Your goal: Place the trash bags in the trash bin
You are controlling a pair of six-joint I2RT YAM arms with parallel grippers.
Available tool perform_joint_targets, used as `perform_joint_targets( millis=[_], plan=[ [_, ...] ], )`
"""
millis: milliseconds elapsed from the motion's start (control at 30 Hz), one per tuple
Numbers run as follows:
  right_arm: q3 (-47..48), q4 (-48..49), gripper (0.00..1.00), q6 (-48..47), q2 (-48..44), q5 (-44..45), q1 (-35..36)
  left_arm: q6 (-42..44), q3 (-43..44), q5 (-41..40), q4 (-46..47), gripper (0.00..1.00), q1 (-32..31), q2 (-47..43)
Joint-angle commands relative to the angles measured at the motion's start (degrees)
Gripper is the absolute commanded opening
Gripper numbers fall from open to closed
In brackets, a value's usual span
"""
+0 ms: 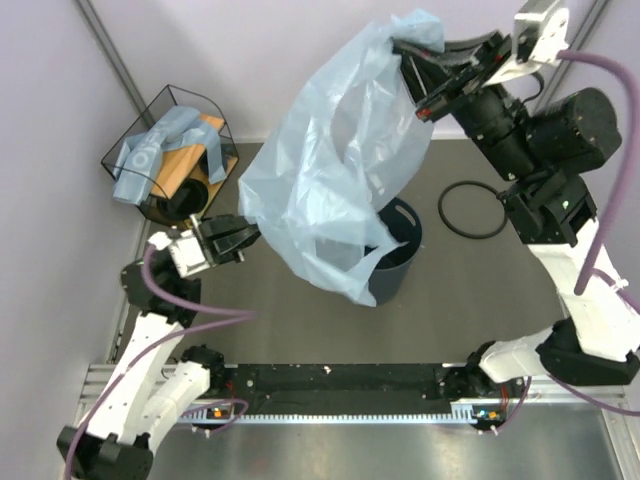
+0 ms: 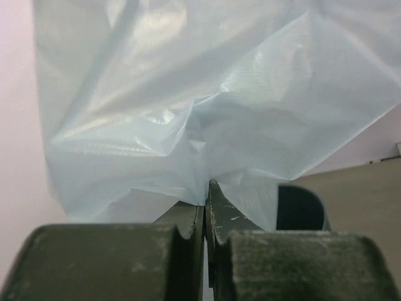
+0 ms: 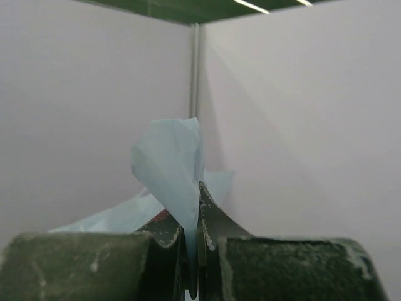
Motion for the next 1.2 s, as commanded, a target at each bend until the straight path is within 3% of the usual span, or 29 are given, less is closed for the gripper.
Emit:
perform_joint_targets(
  millis=[0,100,233,300,467,567,667,933,1033,1167],
  plan=[
    [-10.4,-3.2,0.00,-2.3,-7.5,10.4,-0.3,-4.5,12.2,0.5,-23.9,0.00,-0.6,-4.6],
    [-17.1,-4.3,0.00,-2.4,-12.4,10.4,-0.3,-7.2,19.0,1.8,-31.9,0.00,-1.3,-1.6],
    [-21.4,-6.0,0.00,-4.5,-16.2,15.0,-2.7,-4.3,25.5,0.9,-41.8,0.00,-5.1,3.9],
    [-24.9,-6.6,0.00,-5.6,-18.6,16.1,-4.0,-2.6,27.7,-0.9,-42.1,0.00,-6.9,6.2],
    [-33.7,-6.6,0.00,-6.6,-23.7,17.5,-8.3,4.2,35.6,-4.9,-49.1,0.00,-16.1,12.8],
    [-39.3,-7.0,0.00,-2.3,-26.3,16.3,-12.9,8.7,40.3,-8.7,-53.6,0.00,-22.1,17.6],
    [-43.4,-7.7,0.00,-0.8,-28.0,15.5,-15.7,8.1,43.5,-11.7,-56.5,0.00,-25.8,22.8],
    [-44.2,-10.1,0.00,2.1,-28.6,13.1,-21.7,2.3,39.0,-17.6,-55.1,0.00,-28.0,31.6],
    [-44.2,-9.5,0.00,2.3,-28.0,11.5,-21.8,3.9,34.8,-21.2,-50.6,0.00,-28.3,32.6],
    [-43.7,-8.1,0.00,3.7,-26.1,8.7,-21.8,9.1,35.1,-21.5,-53.9,0.00,-28.6,35.9]
  ],
)
